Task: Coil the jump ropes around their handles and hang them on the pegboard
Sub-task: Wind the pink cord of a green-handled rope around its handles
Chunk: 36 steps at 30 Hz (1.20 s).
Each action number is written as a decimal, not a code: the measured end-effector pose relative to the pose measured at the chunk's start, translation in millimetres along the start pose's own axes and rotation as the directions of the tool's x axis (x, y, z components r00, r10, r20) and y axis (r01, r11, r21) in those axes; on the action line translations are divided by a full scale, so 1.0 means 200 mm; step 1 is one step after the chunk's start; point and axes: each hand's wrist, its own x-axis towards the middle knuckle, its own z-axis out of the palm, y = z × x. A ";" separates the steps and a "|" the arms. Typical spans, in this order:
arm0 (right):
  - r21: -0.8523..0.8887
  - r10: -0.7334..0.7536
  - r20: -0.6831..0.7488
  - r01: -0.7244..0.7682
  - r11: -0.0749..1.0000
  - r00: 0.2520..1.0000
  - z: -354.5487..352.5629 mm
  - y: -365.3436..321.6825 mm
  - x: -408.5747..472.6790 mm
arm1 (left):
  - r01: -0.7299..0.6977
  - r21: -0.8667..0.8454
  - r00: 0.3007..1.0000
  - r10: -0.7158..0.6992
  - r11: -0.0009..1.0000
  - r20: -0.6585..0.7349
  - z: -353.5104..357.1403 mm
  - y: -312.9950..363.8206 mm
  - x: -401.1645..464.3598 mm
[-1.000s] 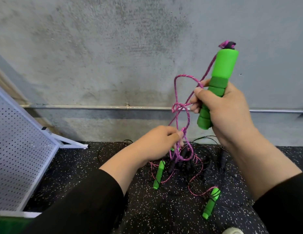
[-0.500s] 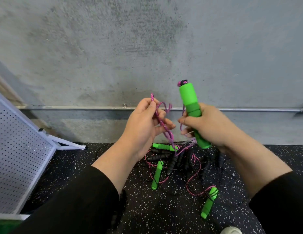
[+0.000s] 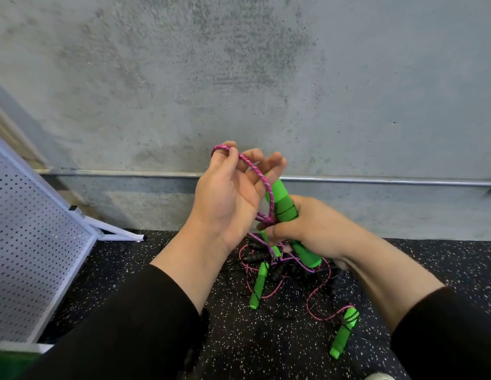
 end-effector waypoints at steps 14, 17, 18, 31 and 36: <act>0.539 0.003 -0.431 0.255 0.803 0.903 -0.12 -0.09 0.02 | -0.068 0.997 0.949 -0.307 0.028 0.073 -0.12 -0.12 -0.03; 0.532 -0.013 -0.473 0.297 0.793 0.881 -0.14 -0.11 0.00 | -0.103 0.995 0.954 -0.284 -0.010 0.096 -0.11 -0.16 -0.03; 0.505 -0.017 -0.495 0.304 0.808 0.869 -0.15 -0.10 0.00 | -0.118 0.993 0.970 -0.214 -0.018 0.111 -0.11 -0.15 -0.02; 0.302 -0.012 -0.345 0.123 0.945 0.938 -0.04 -0.06 -0.01 | 0.006 0.801 0.999 0.035 0.598 -0.033 -0.06 -0.11 0.02; 0.471 -0.017 -0.413 0.229 0.852 0.911 -0.07 -0.08 -0.01 | 0.022 0.992 0.949 -0.314 0.120 0.017 -0.12 -0.11 -0.02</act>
